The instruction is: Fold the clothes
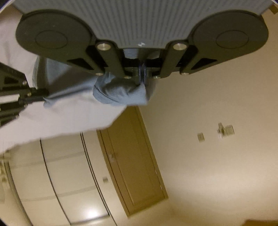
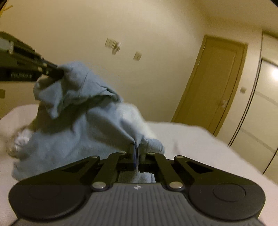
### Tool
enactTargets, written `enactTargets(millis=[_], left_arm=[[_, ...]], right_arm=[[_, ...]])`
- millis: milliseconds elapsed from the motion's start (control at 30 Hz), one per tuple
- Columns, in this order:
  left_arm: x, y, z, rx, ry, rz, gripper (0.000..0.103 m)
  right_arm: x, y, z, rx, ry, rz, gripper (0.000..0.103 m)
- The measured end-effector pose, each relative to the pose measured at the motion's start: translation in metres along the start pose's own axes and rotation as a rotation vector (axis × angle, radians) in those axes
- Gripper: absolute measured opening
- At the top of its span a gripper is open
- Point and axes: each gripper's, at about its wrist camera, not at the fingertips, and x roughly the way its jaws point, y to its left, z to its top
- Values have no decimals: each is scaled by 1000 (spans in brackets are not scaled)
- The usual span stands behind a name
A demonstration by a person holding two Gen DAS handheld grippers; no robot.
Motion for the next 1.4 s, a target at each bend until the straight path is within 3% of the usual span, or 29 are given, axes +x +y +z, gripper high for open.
enactTargets(millis=[233, 333, 433, 800, 1000, 1167, 1233, 1267, 1333, 1400], left_arm=[[-50, 3, 48, -49, -60, -64, 1], [-76, -10, 63, -72, -76, -127, 1], [-102, -28, 78, -94, -88, -213, 1], [-184, -157, 127, -151, -133, -617, 1], [-188, -263, 131, -89, -87, -757, 1], [-160, -328, 120, -59, 24, -798, 6], [-143, -346, 113, -42, 86, -795, 10], [-136, -354, 109, -34, 115, -792, 22], [-132, -363, 96, -21, 144, -781, 39], [-131, -368, 82, -4, 165, -767, 43]], right_arm=[[-77, -38, 33, 78, -93, -90, 0], [-121, -55, 37, 65, -111, -151, 0], [-169, -77, 30, 35, -76, -221, 0], [-364, -163, -20, 108, -6, -549, 0], [-424, -215, -71, 156, 72, -679, 0], [-422, -258, -119, 193, 169, -691, 1], [-410, -272, -140, 215, 220, -685, 22], [-410, -277, -153, 228, 228, -689, 37], [-413, -280, -173, 253, 246, -686, 43], [-414, -279, -194, 284, 277, -655, 44]])
